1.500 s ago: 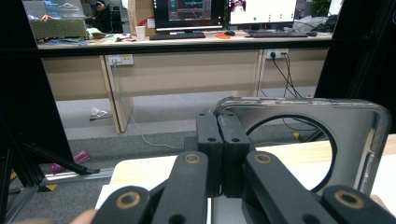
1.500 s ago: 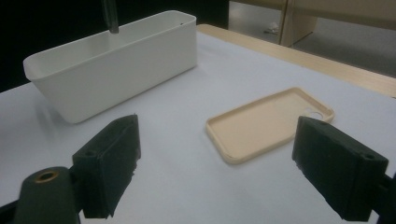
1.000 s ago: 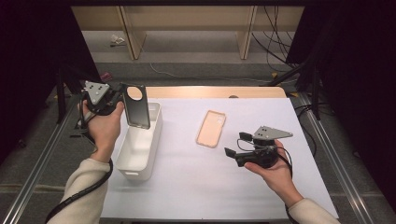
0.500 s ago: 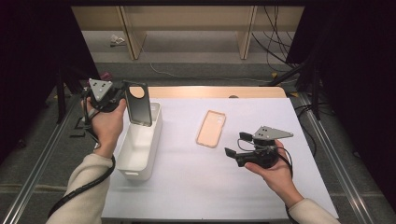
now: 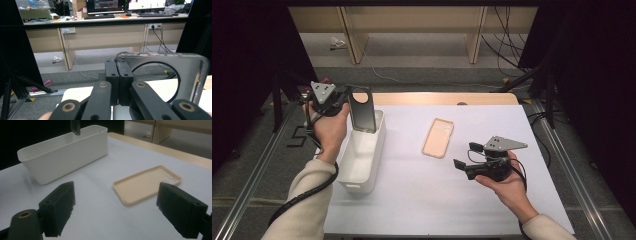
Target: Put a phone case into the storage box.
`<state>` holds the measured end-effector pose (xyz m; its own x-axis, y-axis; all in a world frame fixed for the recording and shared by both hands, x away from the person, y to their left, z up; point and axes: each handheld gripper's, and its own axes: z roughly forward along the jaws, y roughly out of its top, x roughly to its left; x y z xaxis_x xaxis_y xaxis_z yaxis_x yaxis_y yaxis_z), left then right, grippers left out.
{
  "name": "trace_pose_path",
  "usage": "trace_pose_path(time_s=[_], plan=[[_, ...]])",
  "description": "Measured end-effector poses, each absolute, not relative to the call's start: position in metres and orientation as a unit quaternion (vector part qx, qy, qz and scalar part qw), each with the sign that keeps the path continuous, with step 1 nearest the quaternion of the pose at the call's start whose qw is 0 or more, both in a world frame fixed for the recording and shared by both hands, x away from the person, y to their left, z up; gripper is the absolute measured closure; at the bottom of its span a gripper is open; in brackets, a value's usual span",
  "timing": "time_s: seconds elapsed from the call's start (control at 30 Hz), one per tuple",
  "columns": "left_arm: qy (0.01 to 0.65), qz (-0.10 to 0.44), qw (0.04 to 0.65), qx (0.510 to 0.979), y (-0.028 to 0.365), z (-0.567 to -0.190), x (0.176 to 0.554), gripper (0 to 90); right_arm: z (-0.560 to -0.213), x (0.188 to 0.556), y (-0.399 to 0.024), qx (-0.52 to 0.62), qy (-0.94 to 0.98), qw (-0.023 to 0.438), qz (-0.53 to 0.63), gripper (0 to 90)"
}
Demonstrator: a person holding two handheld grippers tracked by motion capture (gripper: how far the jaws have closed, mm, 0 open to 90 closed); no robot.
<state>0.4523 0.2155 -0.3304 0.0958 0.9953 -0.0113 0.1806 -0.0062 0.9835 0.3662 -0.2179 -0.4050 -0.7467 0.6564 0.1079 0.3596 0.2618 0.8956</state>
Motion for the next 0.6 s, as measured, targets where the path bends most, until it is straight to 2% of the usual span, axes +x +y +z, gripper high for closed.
trace_pose_path(time_s=[0.6], plan=[[0.533,0.422,0.469,0.563,0.220,-0.335,0.464,88.7,-0.406,0.363,-0.219,0.323,0.782,0.141,0.514,16.1]])
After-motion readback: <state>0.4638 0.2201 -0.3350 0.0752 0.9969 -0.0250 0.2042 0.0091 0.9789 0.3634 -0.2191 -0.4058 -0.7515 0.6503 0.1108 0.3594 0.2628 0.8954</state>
